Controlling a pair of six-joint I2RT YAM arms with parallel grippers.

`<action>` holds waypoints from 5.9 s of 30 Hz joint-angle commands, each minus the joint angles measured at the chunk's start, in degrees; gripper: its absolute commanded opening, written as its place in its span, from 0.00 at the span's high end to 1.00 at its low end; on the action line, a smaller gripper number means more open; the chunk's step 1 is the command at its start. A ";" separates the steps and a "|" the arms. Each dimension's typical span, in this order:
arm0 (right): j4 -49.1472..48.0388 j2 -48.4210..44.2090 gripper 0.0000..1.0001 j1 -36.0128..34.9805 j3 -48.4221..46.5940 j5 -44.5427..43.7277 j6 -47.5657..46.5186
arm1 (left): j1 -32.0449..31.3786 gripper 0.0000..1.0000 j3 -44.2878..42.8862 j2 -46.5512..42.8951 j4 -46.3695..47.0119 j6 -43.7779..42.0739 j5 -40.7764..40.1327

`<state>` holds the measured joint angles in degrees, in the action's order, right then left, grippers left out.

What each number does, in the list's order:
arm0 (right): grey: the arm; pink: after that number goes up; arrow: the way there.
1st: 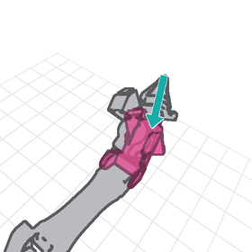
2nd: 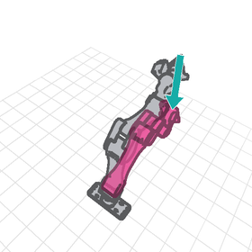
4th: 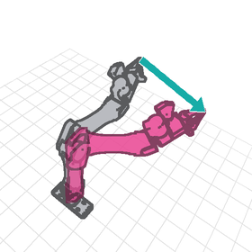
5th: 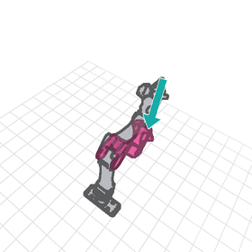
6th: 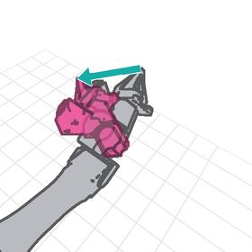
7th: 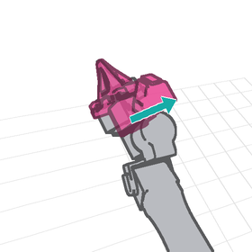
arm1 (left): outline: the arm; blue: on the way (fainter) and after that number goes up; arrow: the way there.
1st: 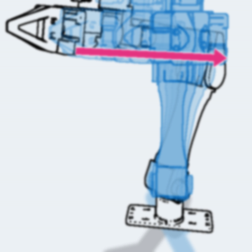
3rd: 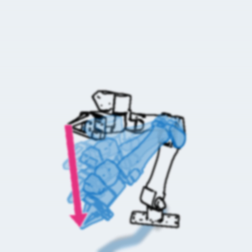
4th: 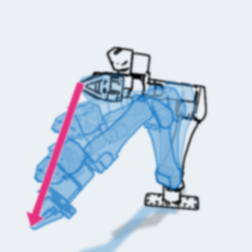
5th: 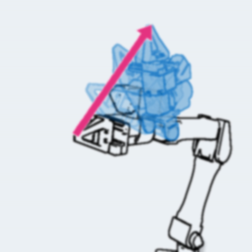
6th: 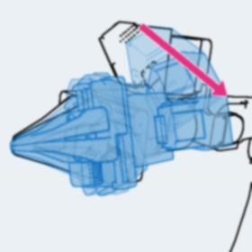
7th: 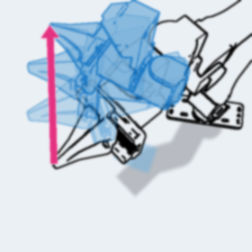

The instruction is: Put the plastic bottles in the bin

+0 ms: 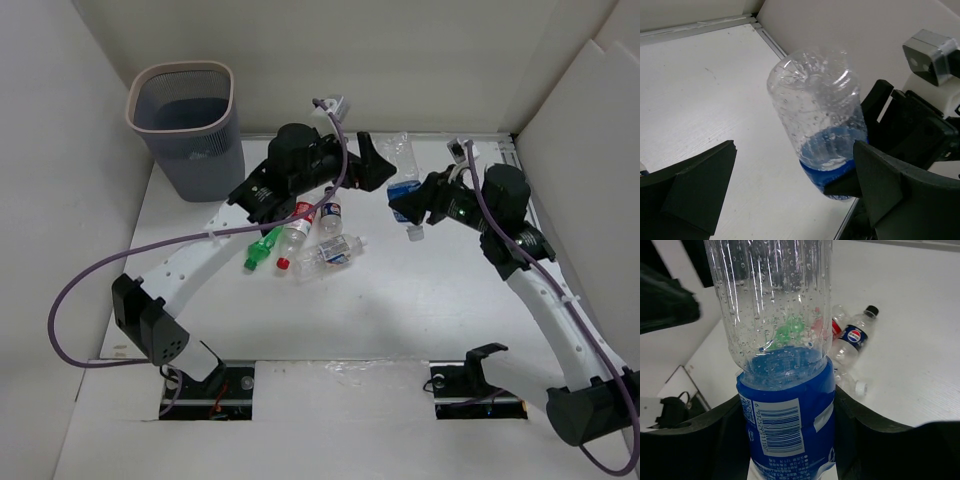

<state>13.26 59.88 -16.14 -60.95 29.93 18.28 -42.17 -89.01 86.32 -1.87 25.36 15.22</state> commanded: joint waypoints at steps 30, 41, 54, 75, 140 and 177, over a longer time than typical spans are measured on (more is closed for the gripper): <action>-7.46 1.73 0.00 -3.55 4.96 -6.65 4.22 | 37.31 1.00 -24.81 7.98 -0.61 14.44 -6.70; -9.21 5.43 0.00 -4.07 7.95 -5.32 1.93 | 55.61 0.85 -33.49 19.91 -2.42 16.73 -13.45; 2.02 12.98 0.00 -15.92 2.77 -34.64 10.50 | 56.59 0.00 -35.36 16.26 -3.58 9.81 -9.60; 11.79 38.82 0.00 -27.36 -12.18 -51.91 40.25 | 51.31 0.00 7.62 -21.99 -5.86 3.56 6.93; 5.91 -6.17 1.00 -11.72 -2.86 -42.23 6.59 | -11.87 0.00 7.53 -3.79 2.31 -3.04 -5.64; 4.24 -11.10 0.00 -1.79 -1.46 -37.94 8.17 | 8.75 1.00 -19.43 6.75 -9.02 -2.51 -15.91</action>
<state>13.85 50.57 -19.90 -63.72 -6.35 27.68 -47.03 -100.01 96.71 -11.90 21.67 11.33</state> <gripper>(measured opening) 1.001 0.535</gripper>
